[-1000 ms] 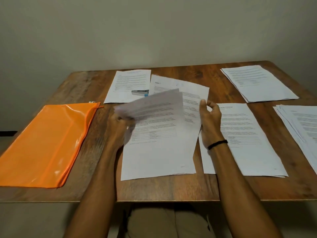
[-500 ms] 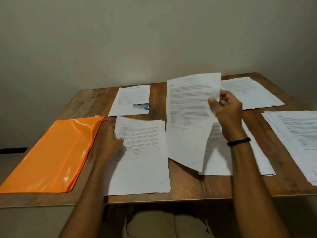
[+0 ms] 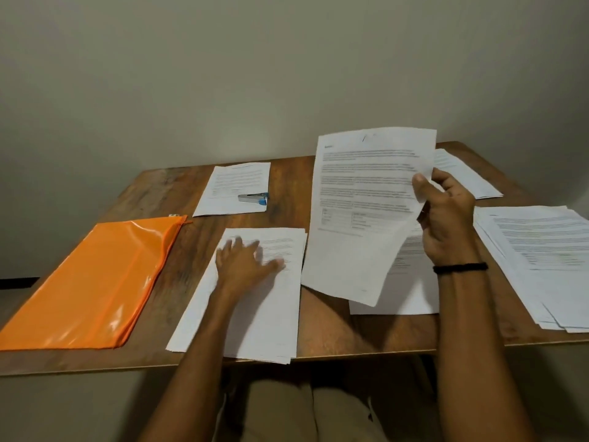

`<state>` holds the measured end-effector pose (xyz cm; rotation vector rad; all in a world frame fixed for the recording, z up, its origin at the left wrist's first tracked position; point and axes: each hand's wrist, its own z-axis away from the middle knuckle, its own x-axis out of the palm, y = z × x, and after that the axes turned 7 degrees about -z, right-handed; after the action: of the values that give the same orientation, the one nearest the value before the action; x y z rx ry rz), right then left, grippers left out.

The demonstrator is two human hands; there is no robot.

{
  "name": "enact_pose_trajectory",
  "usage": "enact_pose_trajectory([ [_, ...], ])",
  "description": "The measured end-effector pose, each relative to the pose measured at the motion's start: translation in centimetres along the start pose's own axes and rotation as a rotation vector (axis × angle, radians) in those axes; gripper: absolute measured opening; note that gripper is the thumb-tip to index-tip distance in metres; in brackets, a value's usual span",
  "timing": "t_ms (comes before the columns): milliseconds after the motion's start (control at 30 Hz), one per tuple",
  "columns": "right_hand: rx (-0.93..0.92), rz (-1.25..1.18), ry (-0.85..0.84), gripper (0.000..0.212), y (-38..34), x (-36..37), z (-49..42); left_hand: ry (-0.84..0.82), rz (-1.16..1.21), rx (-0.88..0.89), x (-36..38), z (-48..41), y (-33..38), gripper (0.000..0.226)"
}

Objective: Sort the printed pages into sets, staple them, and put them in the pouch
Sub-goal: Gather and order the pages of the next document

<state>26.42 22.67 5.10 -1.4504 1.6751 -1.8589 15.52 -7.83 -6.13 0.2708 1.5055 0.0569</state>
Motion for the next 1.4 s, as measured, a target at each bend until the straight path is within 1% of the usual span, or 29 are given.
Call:
enact_pose_trajectory([
  [33,-0.015,-0.023,0.008,0.029,-0.4,-0.2,-0.1,-0.070,-0.040,-0.001,0.9,0.2,-0.1,0.092],
  [67,-0.023,-0.042,0.007,0.025,-0.6,-0.3,-0.1,-0.097,-0.052,-0.012,1.6,0.3,-0.2,0.095],
  [133,-0.028,-0.061,0.011,0.019,-0.9,-0.8,-0.1,-0.060,-0.048,-0.047,2.5,0.1,-0.5,0.096],
  [167,-0.027,-0.067,0.025,0.019,-1.0,-1.0,-0.2,-0.042,-0.059,-0.064,2.5,-0.1,-0.6,0.096],
  [233,-0.010,-0.105,0.049,0.020,-0.9,-1.5,-0.5,-0.048,-0.069,-0.088,2.1,-0.8,-1.0,0.098],
  [300,0.013,-0.132,0.036,0.021,-0.6,-1.7,-0.7,-0.077,-0.057,-0.099,1.6,-1.4,-1.2,0.101],
  [367,0.044,-0.121,0.018,0.029,0.4,-1.6,-0.9,-0.036,-0.025,-0.121,1.1,-1.6,-1.0,0.102],
  [400,0.066,-0.106,0.009,0.033,1.1,-1.4,-0.9,0.036,0.011,-0.128,0.8,-1.4,-0.5,0.098],
  [433,0.090,-0.087,-0.004,0.034,2.0,-1.2,-1.0,0.129,0.095,-0.131,0.2,-0.9,0.2,0.090],
  [467,0.112,-0.065,-0.014,0.033,2.8,-0.9,-1.0,0.191,0.254,-0.131,-0.3,-0.4,0.9,0.082],
  [500,0.131,-0.041,-0.021,0.028,3.8,-0.6,-1.0,0.190,0.488,-0.129,-1.2,0.2,1.8,0.077],
  [533,0.142,-0.010,-0.021,0.022,4.7,-0.3,-0.9,0.104,0.777,-0.131,-1.8,0.7,2.6,0.075],
  [567,0.151,0.036,-0.015,0.016,5.7,0.0,-0.8,-0.029,1.039,-0.150,-2.5,1.2,3.3,0.076],
  [600,0.162,0.090,-0.011,0.013,6.7,0.2,-0.7,-0.140,1.192,-0.161,-2.8,1.3,3.6,0.075],
  [633,0.167,0.158,-0.013,0.010,7.7,0.3,-0.6,-0.193,1.216,-0.147,-2.9,1.5,3.8,0.071],
  [667,0.162,0.246,-0.027,0.008,8.4,0.4,-0.5,-0.188,1.160,-0.120,-2.5,1.5,3.8,0.061],
  [700,0.145,0.358,-0.043,0.009,9.0,0.3,-0.3,-0.156,1.055,-0.089,-2.0,1.8,3.8,0.047],
  [733,0.116,0.498,-0.047,0.015,9.4,0.1,-0.3,-0.098,0.931,-0.066,-1.4,2.0,3.7,0.036],
  [767,0.085,0.662,-0.030,0.025,9.6,-0.4,-0.4,-0.035,0.837,-0.058,-0.9,2.1,3.5,0.030],
  [833,0.066,1.025,0.093,0.048,9.7,-2.0,-0.9,0.055,0.749,-0.076,0.1,2.0,2.4,0.029],
  [900,0.175,1.314,0.244,0.077,9.4,-4.1,-1.3,0.091,0.742,-0.098,0.6,2.0,1.4,0.031],
  [933,0.251,1.423,0.297,0.094,9.2,-5.0,-1.5,0.098,0.747,-0.112,0.8,1.9,1.2,0.030],
  [967,0.309,1.506,0.334,0.105,9.3,-5.9,-1.8,0.097,0.769,-0.119,1.0,2.0,1.1,0.029],
  [1000,0.342,1.559,0.352,0.109,9.3,-6.6,-1.9,0.097,0.796,-0.118,1.1,2.0,1.1,0.025],
  [1033,0.349,1.593,0.349,0.107,9.4,-7.1,-2.0,0.100,0.809,-0.119,1.2,2.2,1.1,0.021],
  [1133,0.367,1.632,0.271,0.092,9.1,-7.3,-2.4,0.098,0.870,-0.139,1.4,2.1,0.7,0.019],
  [1233,0.403,1.648,0.241,0.086,8.2,-6.4,-2.7,0.076,0.900,-0.144,1.4,2.0,0.4,0.022],
  [1300,0.421,1.608,0.226,0.084,8.1,-5.9,-3.1,0.073,0.887,-0.127,1.5,1.9,0.4,0.025],
  [1400,0.417,1.403,0.202,0.075,9.2,-6.0,-3.7,0.069,0.882,-0.108,1.5,1.8,0.3,0.026],
])
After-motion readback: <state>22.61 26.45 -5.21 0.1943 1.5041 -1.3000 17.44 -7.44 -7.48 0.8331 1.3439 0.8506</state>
